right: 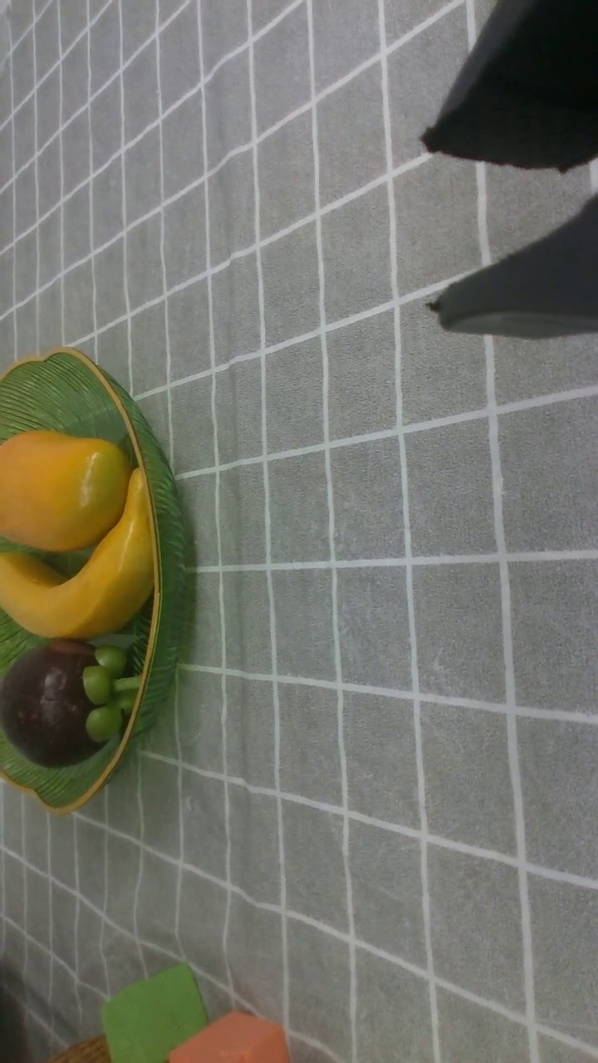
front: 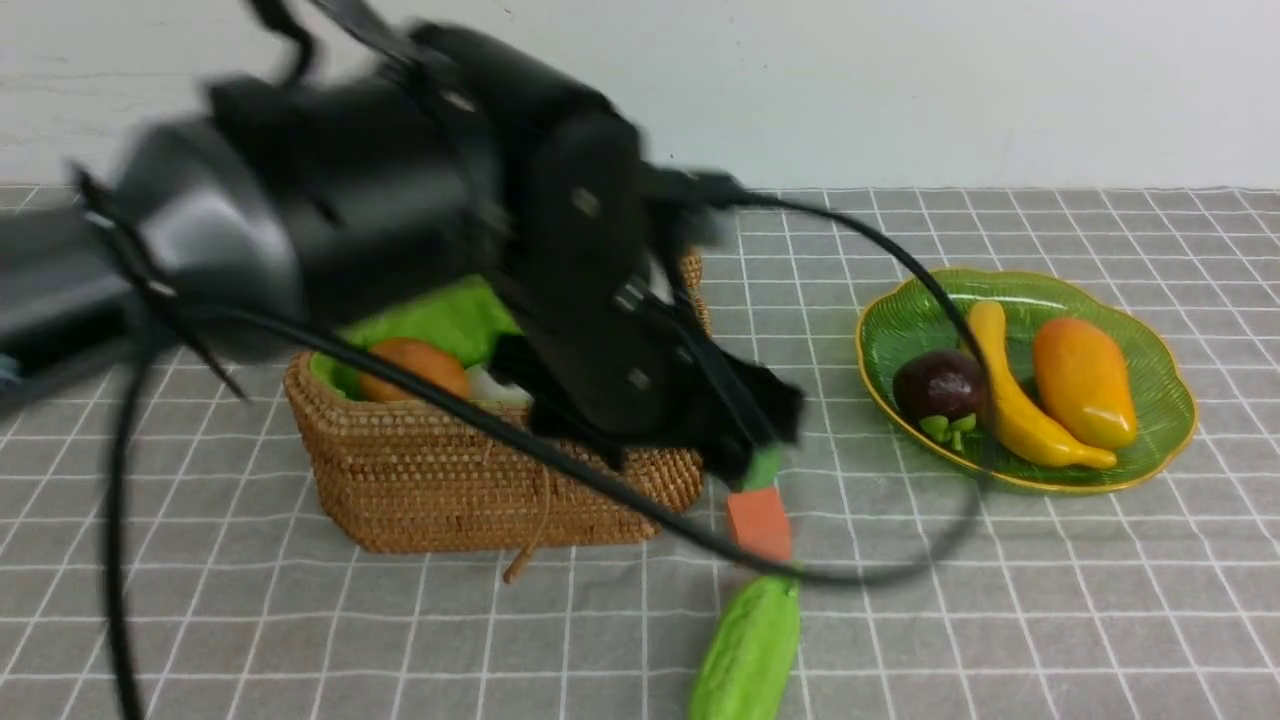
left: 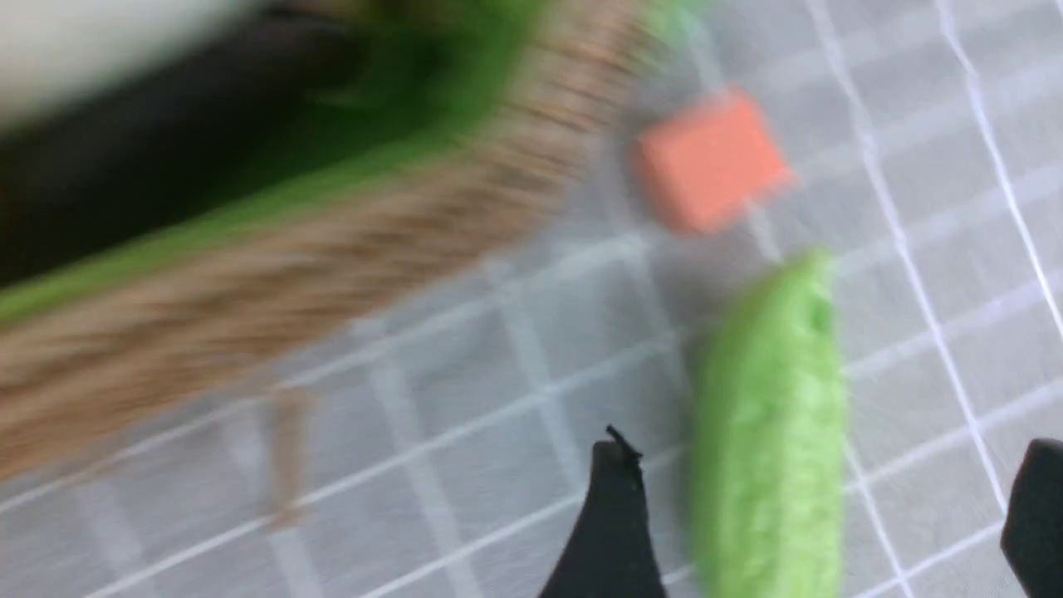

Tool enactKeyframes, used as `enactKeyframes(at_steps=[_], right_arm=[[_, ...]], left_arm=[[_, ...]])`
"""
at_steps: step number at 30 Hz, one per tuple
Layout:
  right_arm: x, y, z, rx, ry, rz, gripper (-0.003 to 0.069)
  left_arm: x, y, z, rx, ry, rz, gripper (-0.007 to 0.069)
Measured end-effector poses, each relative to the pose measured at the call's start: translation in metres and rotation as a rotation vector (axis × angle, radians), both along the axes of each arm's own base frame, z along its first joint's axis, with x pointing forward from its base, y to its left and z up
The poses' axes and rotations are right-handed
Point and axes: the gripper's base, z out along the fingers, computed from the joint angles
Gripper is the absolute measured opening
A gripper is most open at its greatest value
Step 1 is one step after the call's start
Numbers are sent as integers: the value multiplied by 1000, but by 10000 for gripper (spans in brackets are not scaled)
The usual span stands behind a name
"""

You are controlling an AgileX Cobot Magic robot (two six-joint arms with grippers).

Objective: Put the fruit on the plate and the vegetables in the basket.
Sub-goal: Take a chayote with your left arm and place it on the basket on the left.

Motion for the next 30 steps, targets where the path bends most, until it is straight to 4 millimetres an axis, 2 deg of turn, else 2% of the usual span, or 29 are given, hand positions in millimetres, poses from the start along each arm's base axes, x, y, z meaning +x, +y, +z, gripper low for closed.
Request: enactKeyframes(at_steps=[2,4,5,9,12,13,14,17,19,21,22,23,25,28,29,30], right_arm=[[0,0,0,0,0,0,242],[0,0,0,0,0,0,242],[0,0,0,0,0,0,242],[0,0,0,0,0,0,242],[0,0,0,0,0,0,242],[0,0,0,0,0,0,242],[0,0,0,0,0,0,242],[0,0,0,0,0,0,242],[0,0,0,0,0,0,242],[0,0,0,0,0,0,242],[0,0,0,0,0,0,242],[0,0,0,0,0,0,242],[0,0,0,0,0,0,242],[0,0,0,0,0,0,242],[0,0,0,0,0,0,242],[0,0,0,0,0,0,242]], left_arm=[[-3,-20,-20,28,5,-41,573],[-2,-31,-40,54,18,-57,573],[-2,-35,-47,61,25,-61,573],[7,-46,-96,126,92,-54,569],[10,-50,-130,181,144,-53,519],[10,-51,-132,177,152,-48,512],[10,-51,-131,175,147,-49,450],[10,-51,-130,181,151,-49,433],[10,-50,-119,187,156,-43,435],[10,-50,-82,167,137,-39,435],[11,-51,-77,157,129,-39,435],[10,-50,-40,113,79,-49,435],[9,-46,4,67,-11,-67,435],[5,-25,90,-16,-267,-60,435],[6,-22,98,-17,-297,-53,435],[5,-9,124,-30,-394,-14,435]])
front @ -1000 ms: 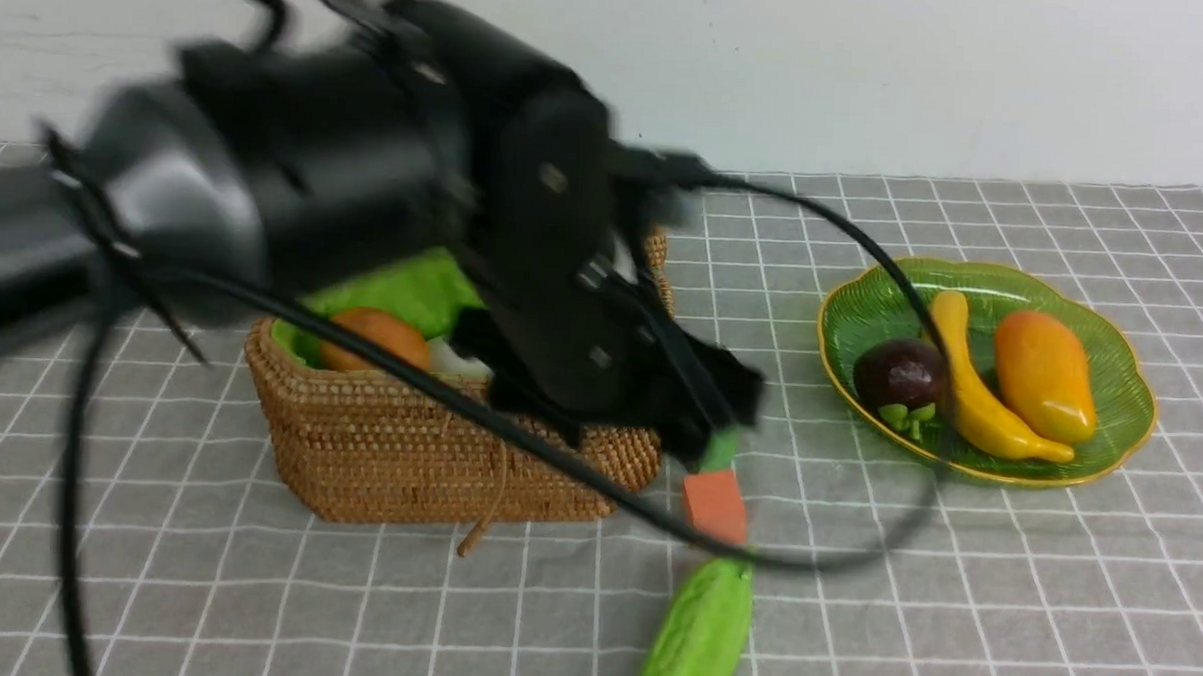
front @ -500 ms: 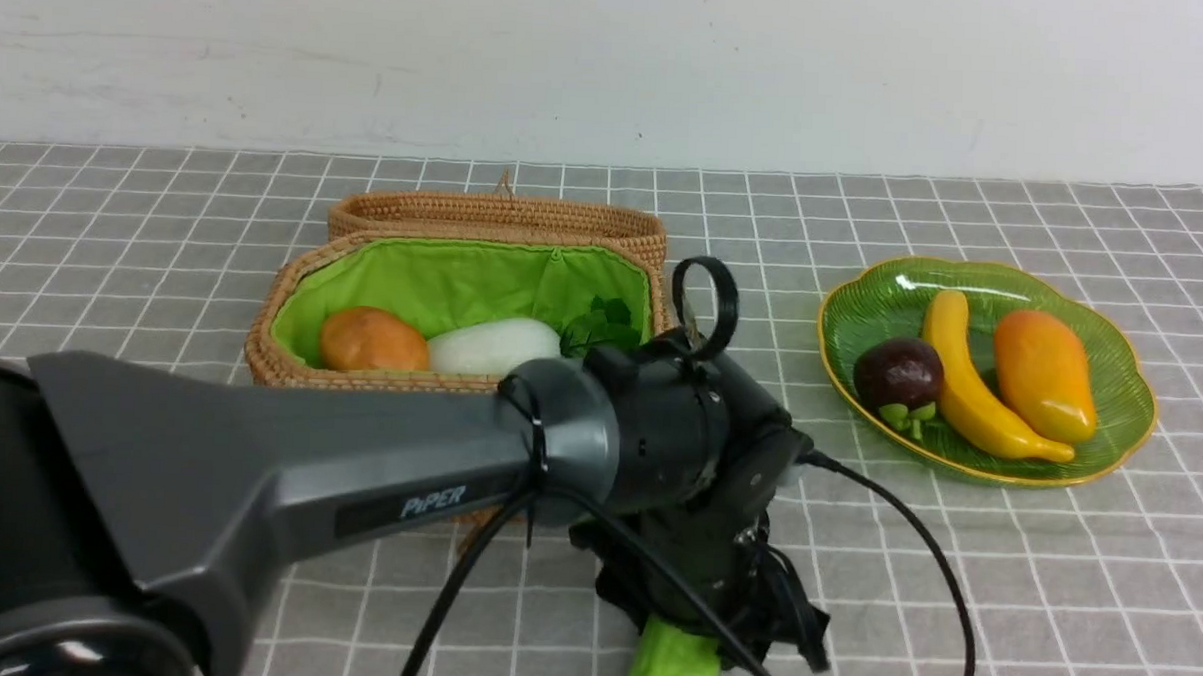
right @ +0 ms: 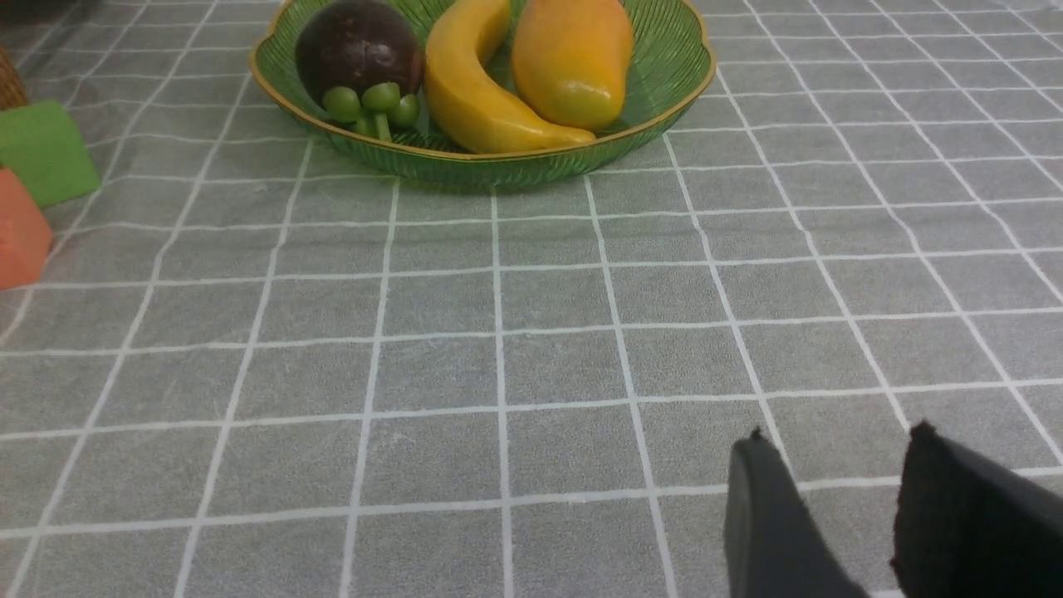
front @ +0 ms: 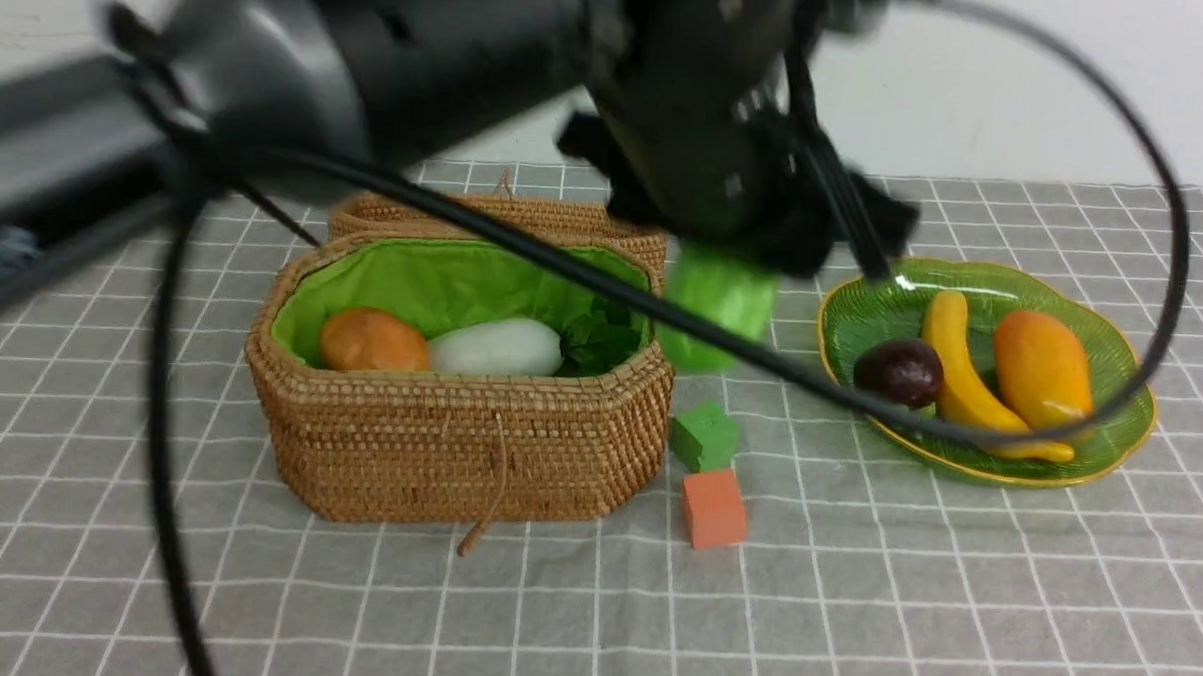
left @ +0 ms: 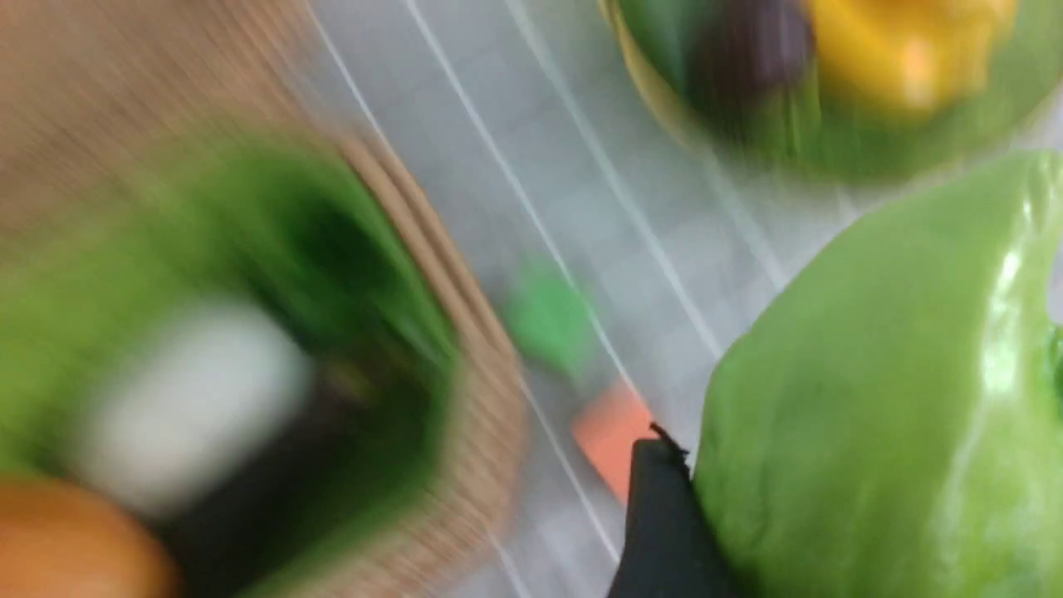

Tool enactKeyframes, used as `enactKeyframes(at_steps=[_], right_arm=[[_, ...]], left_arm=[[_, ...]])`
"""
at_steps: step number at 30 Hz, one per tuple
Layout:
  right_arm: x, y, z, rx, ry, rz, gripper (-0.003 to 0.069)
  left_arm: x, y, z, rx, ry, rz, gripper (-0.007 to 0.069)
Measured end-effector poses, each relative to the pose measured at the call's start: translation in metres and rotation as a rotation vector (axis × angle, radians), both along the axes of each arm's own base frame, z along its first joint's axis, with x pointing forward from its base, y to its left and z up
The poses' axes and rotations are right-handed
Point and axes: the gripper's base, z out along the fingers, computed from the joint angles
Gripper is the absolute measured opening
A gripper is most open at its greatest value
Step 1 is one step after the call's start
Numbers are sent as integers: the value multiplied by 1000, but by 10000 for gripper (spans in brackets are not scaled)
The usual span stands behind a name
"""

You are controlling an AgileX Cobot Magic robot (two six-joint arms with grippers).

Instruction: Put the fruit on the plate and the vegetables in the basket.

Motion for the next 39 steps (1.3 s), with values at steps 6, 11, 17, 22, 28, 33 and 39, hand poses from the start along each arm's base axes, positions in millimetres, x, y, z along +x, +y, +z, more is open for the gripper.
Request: enactKeyframes(at_steps=[6,11,17,22,28,33,39], right_arm=[[0,0,0,0,0,0,242],[0,0,0,0,0,0,242],[0,0,0,0,0,0,242],[0,0,0,0,0,0,242],[0,0,0,0,0,0,242],[0,0,0,0,0,0,242],[0,0,0,0,0,0,242]], left_arm=[[33,57,28,-6,-189,373,435],[70,61,-16,45,-86,510,435],[110,34,-116,230,94,520,435],[115,27,-138,248,142,503,436],[110,30,-136,284,181,496,544],[100,35,-117,314,195,427,582],[57,52,-39,175,169,262,544]])
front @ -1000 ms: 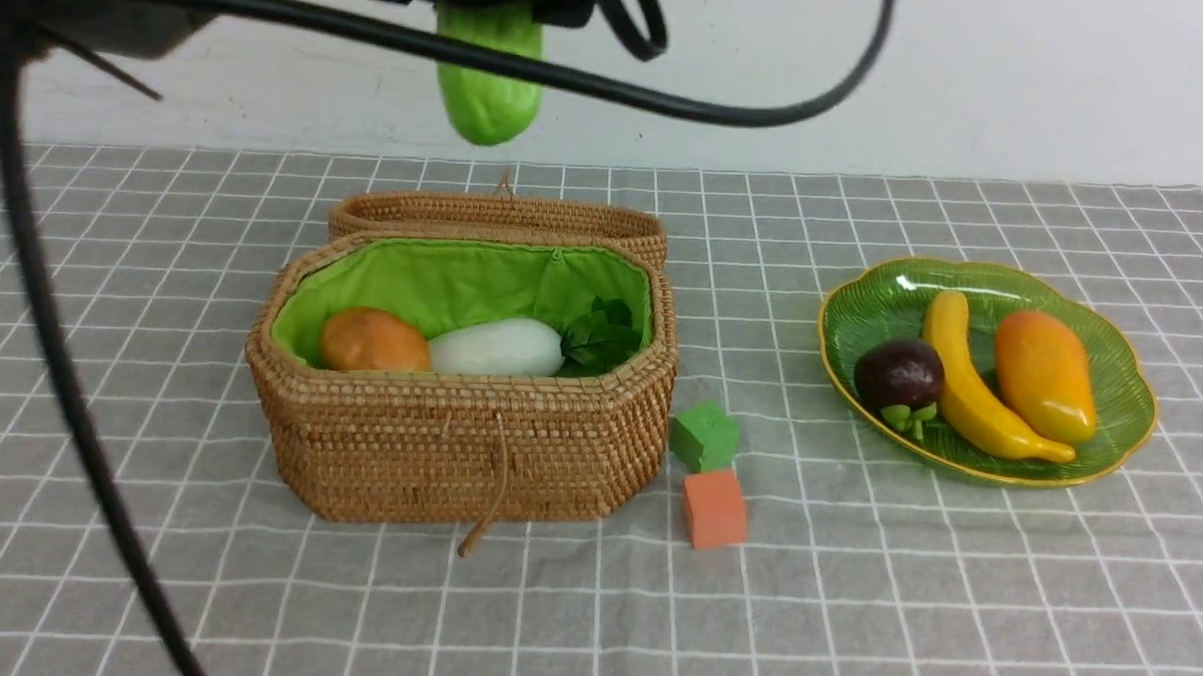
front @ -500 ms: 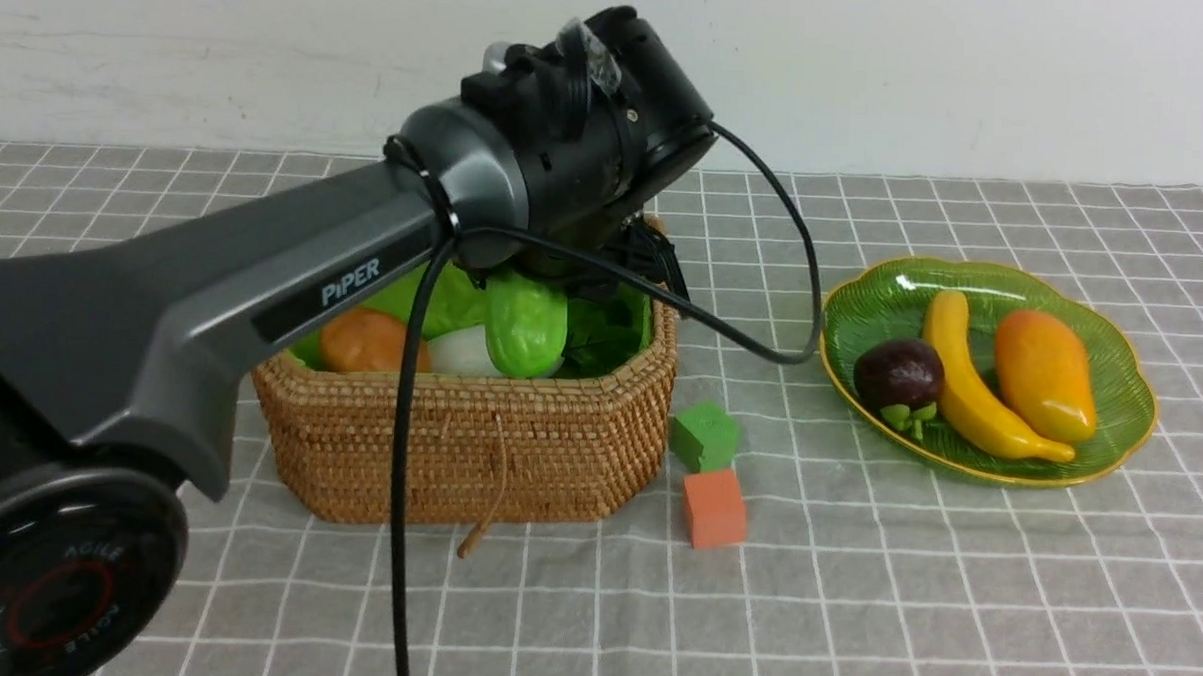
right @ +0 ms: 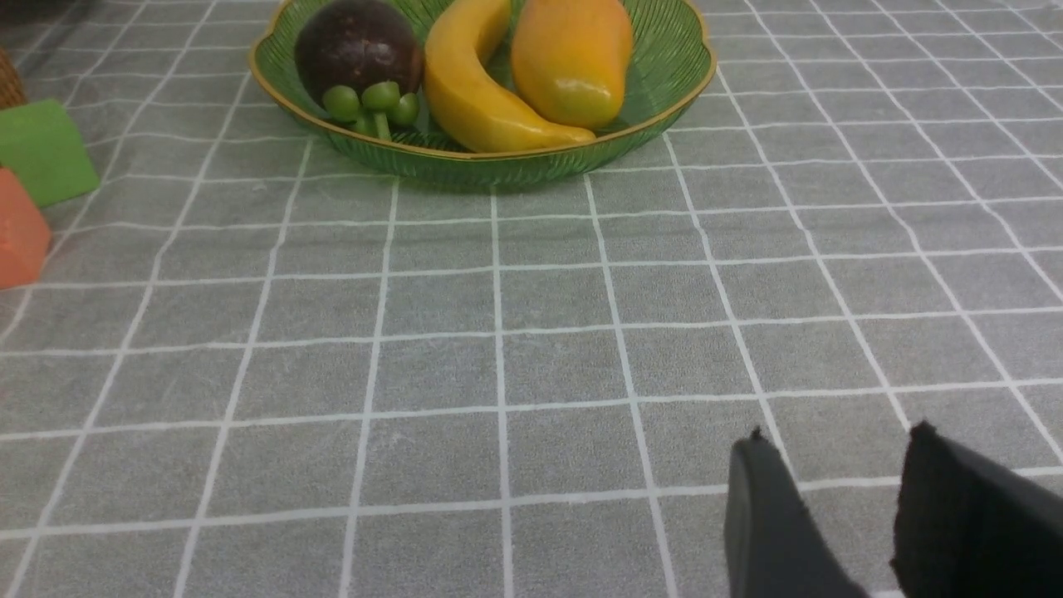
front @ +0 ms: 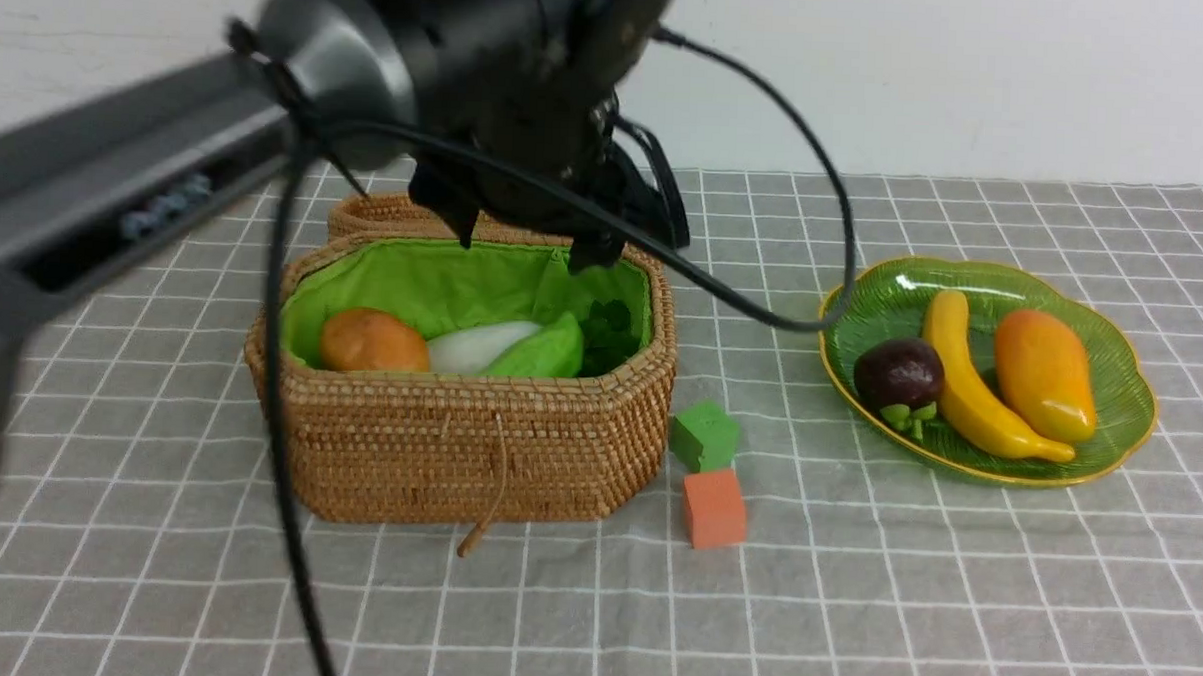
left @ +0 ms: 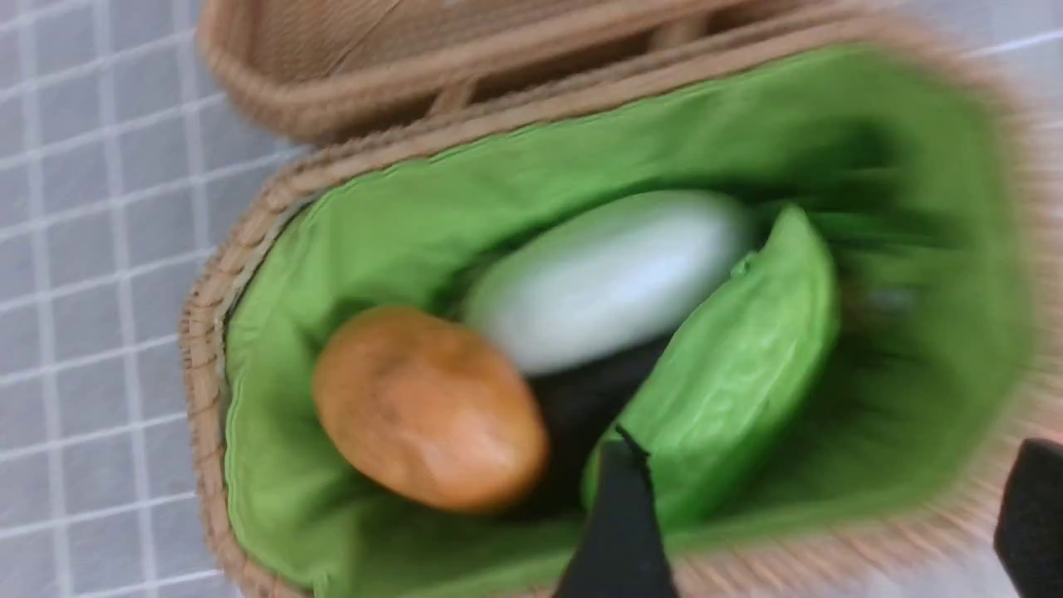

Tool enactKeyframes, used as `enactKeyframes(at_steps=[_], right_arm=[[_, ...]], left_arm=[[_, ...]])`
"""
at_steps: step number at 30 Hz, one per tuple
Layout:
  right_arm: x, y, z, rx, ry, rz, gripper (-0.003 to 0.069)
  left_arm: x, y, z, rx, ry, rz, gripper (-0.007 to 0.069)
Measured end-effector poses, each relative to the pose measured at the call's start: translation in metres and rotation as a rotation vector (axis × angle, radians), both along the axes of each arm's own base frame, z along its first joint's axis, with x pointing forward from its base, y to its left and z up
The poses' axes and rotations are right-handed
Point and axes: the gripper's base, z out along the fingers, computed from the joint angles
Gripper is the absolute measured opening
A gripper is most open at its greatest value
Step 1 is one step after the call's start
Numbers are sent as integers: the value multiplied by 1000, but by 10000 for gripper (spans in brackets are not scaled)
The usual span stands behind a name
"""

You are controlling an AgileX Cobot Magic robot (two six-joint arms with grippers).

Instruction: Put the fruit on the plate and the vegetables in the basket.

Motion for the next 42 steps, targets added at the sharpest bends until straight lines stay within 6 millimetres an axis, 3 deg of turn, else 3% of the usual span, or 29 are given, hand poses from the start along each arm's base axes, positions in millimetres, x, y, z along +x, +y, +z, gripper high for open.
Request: enactKeyframes(at_steps=[3,5,6,8,9,10,11,12,13,14,15,16,17,18,21,24,31,42], right_arm=[[0,0,0,0,0,0,242],[0,0,0,0,0,0,242],[0,0,0,0,0,0,242],[0,0,0,0,0,0,242],[0,0,0,0,0,0,242],[0,0,0,0,0,0,242],[0,0,0,0,0,0,242],[0,0,0,0,0,0,242],[0,0,0,0,0,0,242],[0,0,0,0,0,0,242],[0,0,0,0,0,0,242],[0,0,0,0,0,0,242],[0,0,0,0,0,0,242],[0,0,0,0,0,0,242],[0,0,0,0,0,0,242],[0,0,0,0,0,0,242],[0,0,0,0,0,0,242],[0,0,0,0,0,0,242]], left_arm=[[-43,26,60,-124,-82,-57,501],[-66,42,84,-174,-127,-69,481],[-104,70,113,-238,-192,-81,438],[-139,96,129,-285,-239,-88,390],[-155,108,131,-296,-248,-90,354],[-188,134,135,-331,-283,-88,287],[-207,148,130,-346,-291,-82,250],[-207,148,130,-349,-290,-80,240],[-220,159,124,-359,-292,-74,211],[-247,180,105,-387,-282,-50,111],[-260,190,91,-395,-274,-37,61],[-262,192,88,-396,-272,-36,61],[-277,202,61,-387,-244,-26,-9],[-285,209,50,-392,-243,-26,-13],[-299,216,19,-399,-196,-41,-13],[-311,216,2,-422,-154,-104,-13],[-319,209,-2,-443,-112,-229,-13],[-318,210,-2,-436,-121,-223,-13]])
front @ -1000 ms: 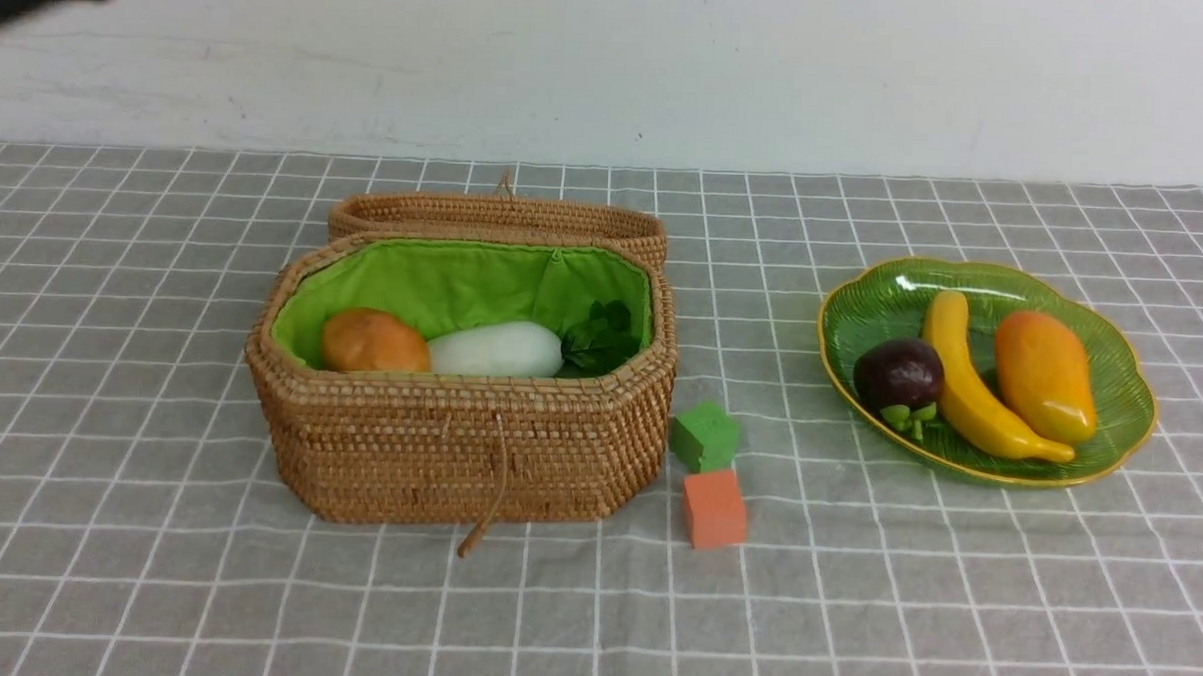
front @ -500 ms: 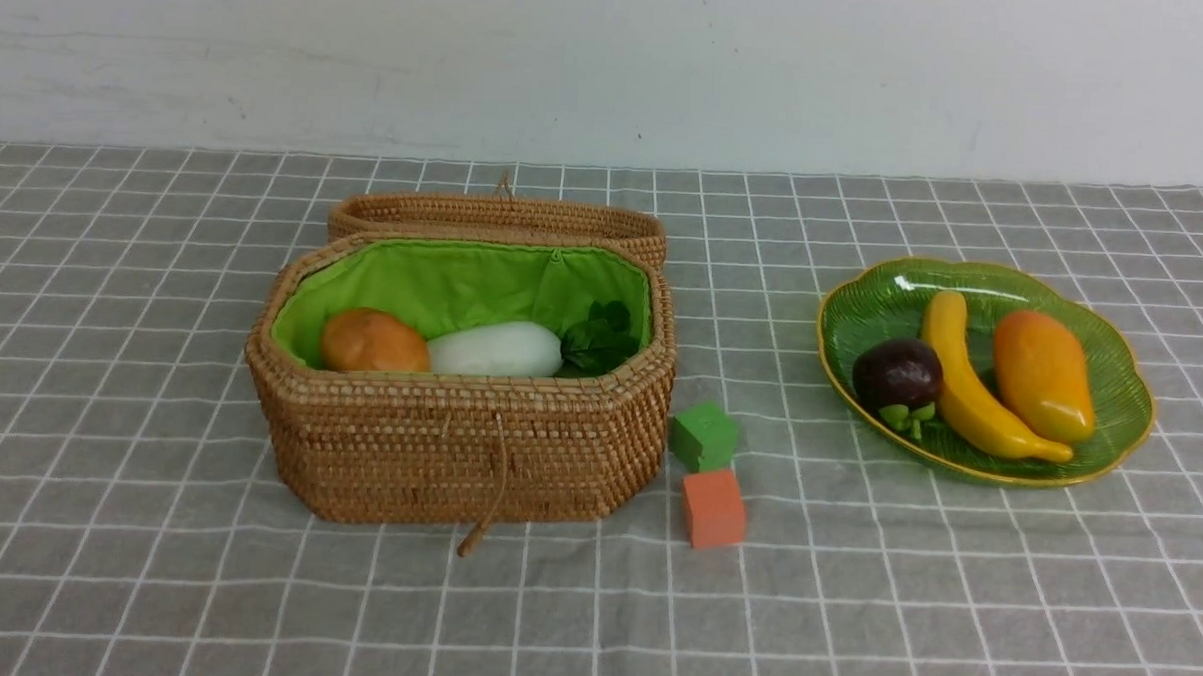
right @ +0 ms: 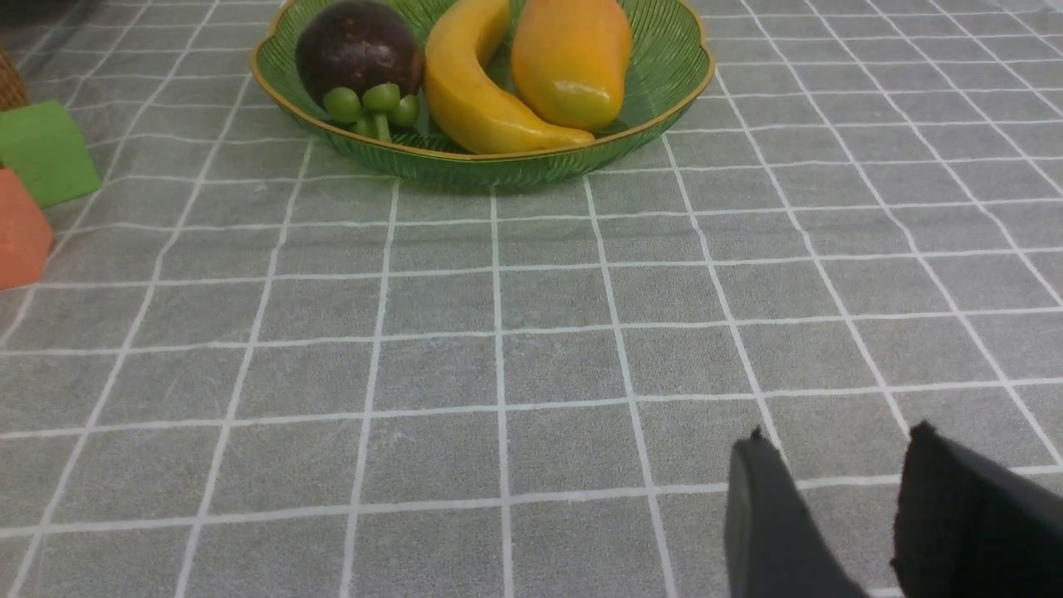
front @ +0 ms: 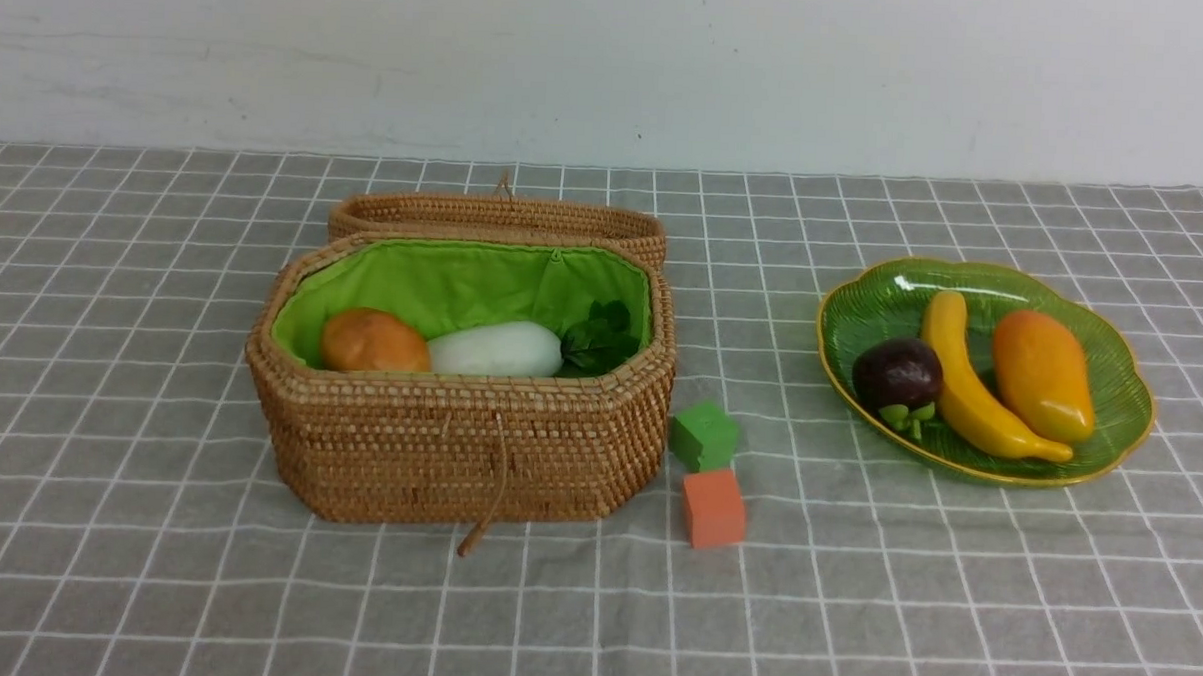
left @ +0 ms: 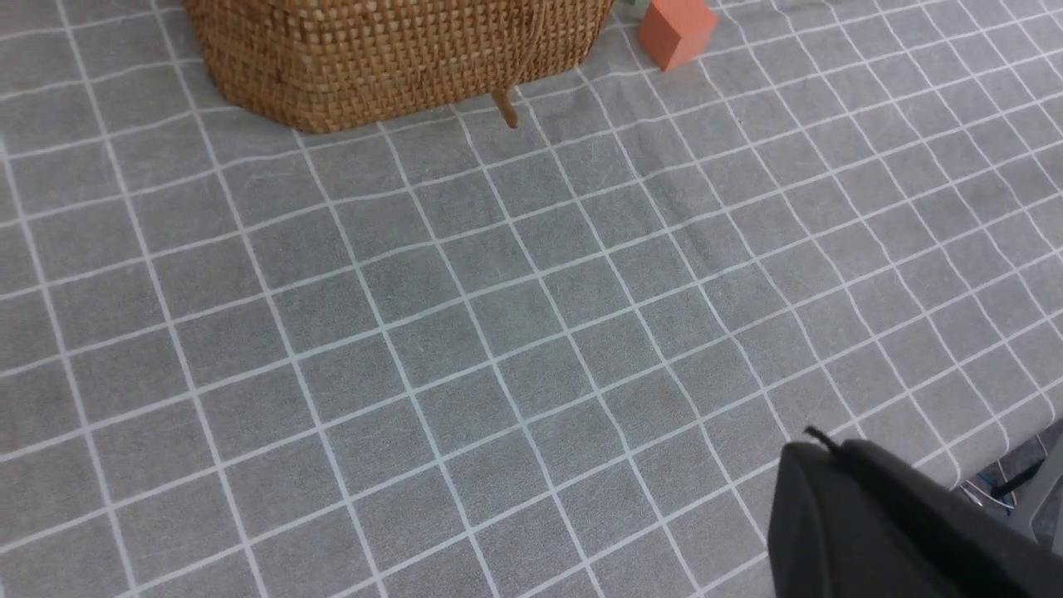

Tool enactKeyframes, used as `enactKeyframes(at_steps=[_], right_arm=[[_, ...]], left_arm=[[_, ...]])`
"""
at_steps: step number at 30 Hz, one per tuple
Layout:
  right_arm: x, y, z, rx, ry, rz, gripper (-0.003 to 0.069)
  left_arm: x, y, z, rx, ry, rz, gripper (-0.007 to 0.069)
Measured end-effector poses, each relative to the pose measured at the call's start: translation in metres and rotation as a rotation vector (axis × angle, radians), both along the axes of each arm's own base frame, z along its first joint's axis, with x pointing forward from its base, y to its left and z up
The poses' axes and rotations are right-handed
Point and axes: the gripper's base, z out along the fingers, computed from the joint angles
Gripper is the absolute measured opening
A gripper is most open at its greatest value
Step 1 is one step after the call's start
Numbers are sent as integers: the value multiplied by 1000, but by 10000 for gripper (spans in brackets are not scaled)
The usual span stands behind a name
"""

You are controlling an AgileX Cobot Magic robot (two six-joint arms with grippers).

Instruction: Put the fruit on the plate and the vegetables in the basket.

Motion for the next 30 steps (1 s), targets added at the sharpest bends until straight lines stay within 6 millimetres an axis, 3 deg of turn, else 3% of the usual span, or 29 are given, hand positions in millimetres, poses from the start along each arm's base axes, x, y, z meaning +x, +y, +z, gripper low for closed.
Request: enactKeyframes(at_steps=[12,19,24,28,30], right_arm=[[0,0,0,0,0,0,242],[0,0,0,0,0,0,242],[0,0,0,0,0,0,242],[0,0,0,0,0,0,242],[0,0,0,0,0,0,242]], left_arm=[[11,4,-4,68,-84,64,-13],[24,3,-24,-28,-343,189,-13],[32,7,-69,-139,-599,377,-13],[32,11,-106,-132,-633,464,-11],[28,14,-137,-118,-627,508,-8]])
